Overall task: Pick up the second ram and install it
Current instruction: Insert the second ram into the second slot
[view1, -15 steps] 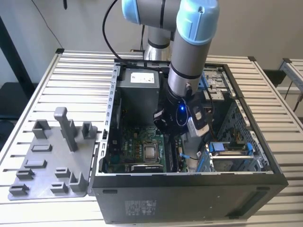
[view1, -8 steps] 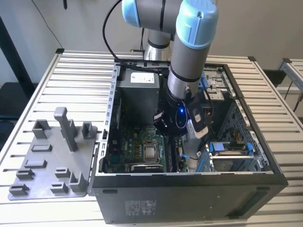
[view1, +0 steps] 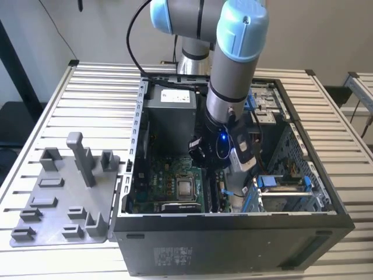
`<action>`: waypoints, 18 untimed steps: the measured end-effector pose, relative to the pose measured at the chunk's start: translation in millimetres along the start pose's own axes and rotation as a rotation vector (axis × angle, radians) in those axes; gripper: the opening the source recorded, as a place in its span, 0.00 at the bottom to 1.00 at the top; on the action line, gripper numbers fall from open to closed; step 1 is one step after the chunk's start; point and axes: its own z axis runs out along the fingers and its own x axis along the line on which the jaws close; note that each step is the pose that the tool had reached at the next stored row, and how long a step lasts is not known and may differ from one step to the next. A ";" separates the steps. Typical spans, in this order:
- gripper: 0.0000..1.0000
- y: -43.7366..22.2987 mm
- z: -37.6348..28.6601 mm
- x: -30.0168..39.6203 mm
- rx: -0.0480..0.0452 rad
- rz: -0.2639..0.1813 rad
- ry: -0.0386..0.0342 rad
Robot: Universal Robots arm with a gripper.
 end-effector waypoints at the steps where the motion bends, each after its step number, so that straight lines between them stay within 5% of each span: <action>1: 0.22 -0.1 -0.7 0.0 0.0009 0.000 0.0003; 8: 0.22 0.3 -31.4 0.8 0.0010 0.001 0.0009; 18: 0.22 0.3 -32.7 0.8 0.0011 0.001 0.0009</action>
